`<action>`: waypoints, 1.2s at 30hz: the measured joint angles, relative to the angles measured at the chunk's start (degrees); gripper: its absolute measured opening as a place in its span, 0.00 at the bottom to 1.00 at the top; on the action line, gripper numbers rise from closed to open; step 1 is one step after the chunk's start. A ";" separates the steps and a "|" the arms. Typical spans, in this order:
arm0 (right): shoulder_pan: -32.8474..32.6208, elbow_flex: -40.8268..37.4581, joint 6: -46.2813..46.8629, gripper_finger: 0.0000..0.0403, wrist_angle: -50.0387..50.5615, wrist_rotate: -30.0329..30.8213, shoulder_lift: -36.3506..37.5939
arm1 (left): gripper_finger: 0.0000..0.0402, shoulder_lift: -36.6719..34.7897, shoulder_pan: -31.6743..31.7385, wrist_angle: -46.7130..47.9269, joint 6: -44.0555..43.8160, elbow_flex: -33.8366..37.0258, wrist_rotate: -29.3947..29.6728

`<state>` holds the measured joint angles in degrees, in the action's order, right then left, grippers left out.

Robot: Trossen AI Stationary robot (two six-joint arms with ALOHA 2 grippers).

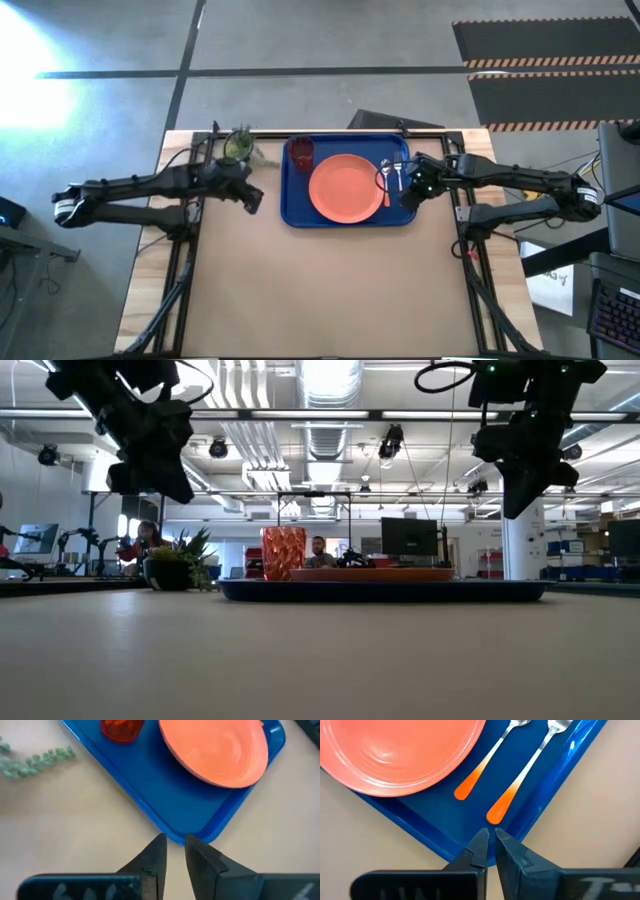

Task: Pick and place plate/cup/fork/spoon on tray
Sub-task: Move the set serving tray on the center of the table

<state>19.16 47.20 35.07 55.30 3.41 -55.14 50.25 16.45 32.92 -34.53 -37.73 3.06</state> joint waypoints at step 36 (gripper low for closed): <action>9.92 -1.28 -5.49 0.31 -1.06 -5.42 -16.38 | 0.00 -27.64 -0.07 -1.08 15.81 -15.36 5.39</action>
<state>29.08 45.92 29.58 54.24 -2.01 -71.52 22.61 16.38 31.84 -18.72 -53.10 8.45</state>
